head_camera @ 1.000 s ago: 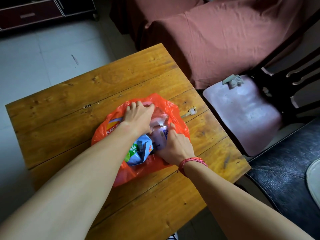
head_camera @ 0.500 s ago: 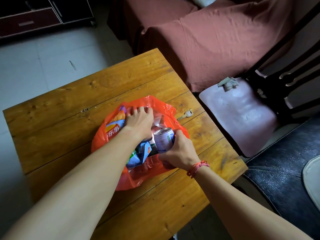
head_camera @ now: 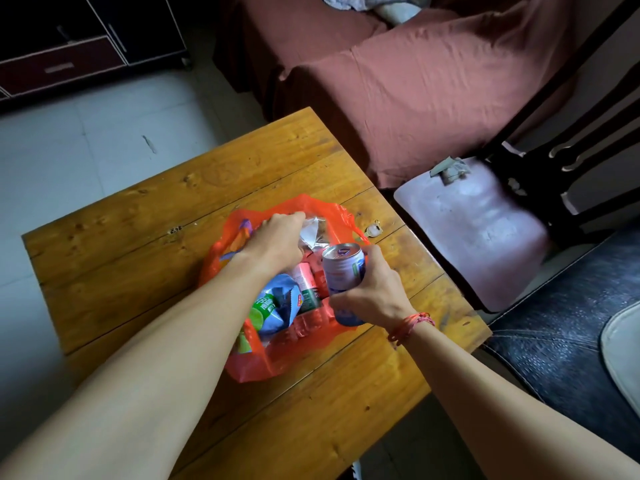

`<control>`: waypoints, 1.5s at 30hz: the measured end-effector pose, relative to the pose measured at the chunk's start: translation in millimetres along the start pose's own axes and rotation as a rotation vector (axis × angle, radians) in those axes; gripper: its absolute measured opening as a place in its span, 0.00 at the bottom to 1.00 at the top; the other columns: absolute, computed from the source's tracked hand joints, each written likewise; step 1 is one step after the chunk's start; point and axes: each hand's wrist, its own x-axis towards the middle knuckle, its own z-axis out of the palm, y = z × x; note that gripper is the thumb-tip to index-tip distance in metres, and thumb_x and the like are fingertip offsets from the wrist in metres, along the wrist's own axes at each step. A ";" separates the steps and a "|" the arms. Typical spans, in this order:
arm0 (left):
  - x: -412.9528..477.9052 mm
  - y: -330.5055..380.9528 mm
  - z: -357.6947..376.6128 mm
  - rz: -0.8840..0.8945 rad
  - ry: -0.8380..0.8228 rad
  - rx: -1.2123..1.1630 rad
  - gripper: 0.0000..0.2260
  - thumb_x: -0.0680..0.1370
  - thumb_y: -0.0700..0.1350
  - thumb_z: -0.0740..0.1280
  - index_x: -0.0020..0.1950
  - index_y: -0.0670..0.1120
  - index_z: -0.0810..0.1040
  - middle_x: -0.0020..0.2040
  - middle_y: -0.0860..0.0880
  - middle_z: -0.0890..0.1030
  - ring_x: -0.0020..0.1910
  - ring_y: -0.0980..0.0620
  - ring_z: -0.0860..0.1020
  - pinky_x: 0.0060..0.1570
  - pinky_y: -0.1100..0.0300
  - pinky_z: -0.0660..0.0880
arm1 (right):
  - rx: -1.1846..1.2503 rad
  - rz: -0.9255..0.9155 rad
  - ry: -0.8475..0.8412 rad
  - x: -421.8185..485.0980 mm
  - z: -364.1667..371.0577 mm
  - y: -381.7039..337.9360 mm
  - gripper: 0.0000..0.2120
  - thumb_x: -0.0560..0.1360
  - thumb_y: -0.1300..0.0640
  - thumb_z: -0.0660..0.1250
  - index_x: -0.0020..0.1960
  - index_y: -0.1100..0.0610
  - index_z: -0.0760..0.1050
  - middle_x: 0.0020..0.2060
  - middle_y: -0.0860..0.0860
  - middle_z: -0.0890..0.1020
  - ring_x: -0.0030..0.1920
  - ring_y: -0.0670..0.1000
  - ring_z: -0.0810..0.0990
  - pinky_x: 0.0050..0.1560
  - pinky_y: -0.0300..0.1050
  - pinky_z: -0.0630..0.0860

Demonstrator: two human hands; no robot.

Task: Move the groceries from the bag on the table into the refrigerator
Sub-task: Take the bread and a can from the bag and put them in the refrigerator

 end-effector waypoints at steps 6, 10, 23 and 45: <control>-35.1 5.5 -46.2 -0.029 0.005 -0.298 0.07 0.69 0.41 0.73 0.44 0.47 0.79 0.38 0.48 0.82 0.41 0.45 0.81 0.37 0.59 0.72 | 0.064 -0.061 0.039 -21.0 -25.5 -26.6 0.34 0.60 0.59 0.80 0.58 0.49 0.65 0.43 0.44 0.78 0.40 0.40 0.78 0.29 0.28 0.72; -71.9 15.2 -94.6 -0.050 0.080 -0.477 0.14 0.67 0.38 0.75 0.34 0.48 0.71 0.29 0.53 0.75 0.28 0.52 0.73 0.25 0.63 0.70 | 0.088 -0.123 0.084 -40.0 -47.4 -52.3 0.34 0.58 0.59 0.80 0.59 0.51 0.67 0.43 0.47 0.80 0.42 0.46 0.81 0.33 0.33 0.74; -235.4 44.2 -267.3 -0.007 0.470 -0.992 0.09 0.69 0.37 0.77 0.46 0.43 0.82 0.45 0.43 0.85 0.47 0.45 0.84 0.51 0.47 0.81 | 0.218 -0.438 0.198 -138.0 -131.4 -190.3 0.30 0.49 0.49 0.76 0.51 0.47 0.76 0.41 0.46 0.83 0.44 0.49 0.82 0.48 0.52 0.82; -466.8 63.8 -368.4 0.261 0.905 -1.219 0.16 0.64 0.35 0.73 0.51 0.43 0.82 0.47 0.45 0.86 0.48 0.45 0.84 0.49 0.47 0.81 | 0.412 -0.973 0.005 -300.9 -187.6 -348.1 0.26 0.57 0.67 0.82 0.52 0.55 0.78 0.41 0.49 0.86 0.42 0.47 0.86 0.45 0.48 0.83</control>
